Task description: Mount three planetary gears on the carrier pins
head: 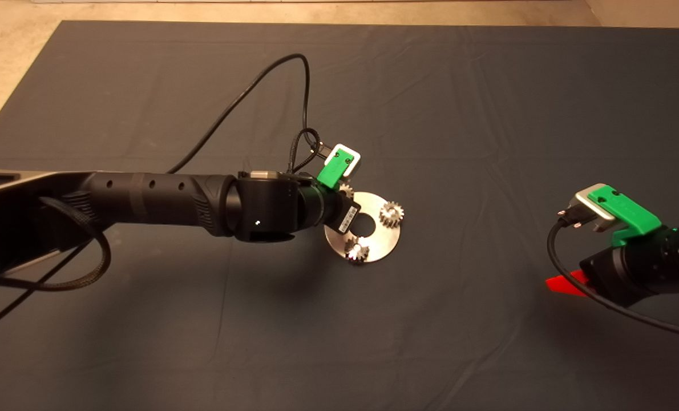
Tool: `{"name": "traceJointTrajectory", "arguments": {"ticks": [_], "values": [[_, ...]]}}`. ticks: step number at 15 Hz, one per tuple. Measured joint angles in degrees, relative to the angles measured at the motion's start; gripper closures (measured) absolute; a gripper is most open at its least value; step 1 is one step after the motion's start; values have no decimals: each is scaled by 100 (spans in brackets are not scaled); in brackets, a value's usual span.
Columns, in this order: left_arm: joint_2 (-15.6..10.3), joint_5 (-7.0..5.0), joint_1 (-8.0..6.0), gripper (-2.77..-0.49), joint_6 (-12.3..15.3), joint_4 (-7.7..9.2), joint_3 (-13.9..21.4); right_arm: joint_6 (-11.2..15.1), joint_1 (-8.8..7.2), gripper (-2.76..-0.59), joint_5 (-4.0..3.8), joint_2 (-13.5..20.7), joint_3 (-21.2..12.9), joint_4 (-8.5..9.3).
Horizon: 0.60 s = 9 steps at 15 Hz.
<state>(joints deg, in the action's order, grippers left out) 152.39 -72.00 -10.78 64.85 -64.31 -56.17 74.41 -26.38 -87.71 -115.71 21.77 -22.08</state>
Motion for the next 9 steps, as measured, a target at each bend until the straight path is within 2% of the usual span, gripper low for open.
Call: {"name": "traceJointTrajectory", "arguments": {"ticks": [4, 9], "values": [[30, 9, 78, -55, 0, -156, 0, 0, -2, -189, 0, 2, 0, 2], [28, 13, 78, -55, -6, -158, 0, -1, -2, -189, 0, 0, 0, 2]]}}
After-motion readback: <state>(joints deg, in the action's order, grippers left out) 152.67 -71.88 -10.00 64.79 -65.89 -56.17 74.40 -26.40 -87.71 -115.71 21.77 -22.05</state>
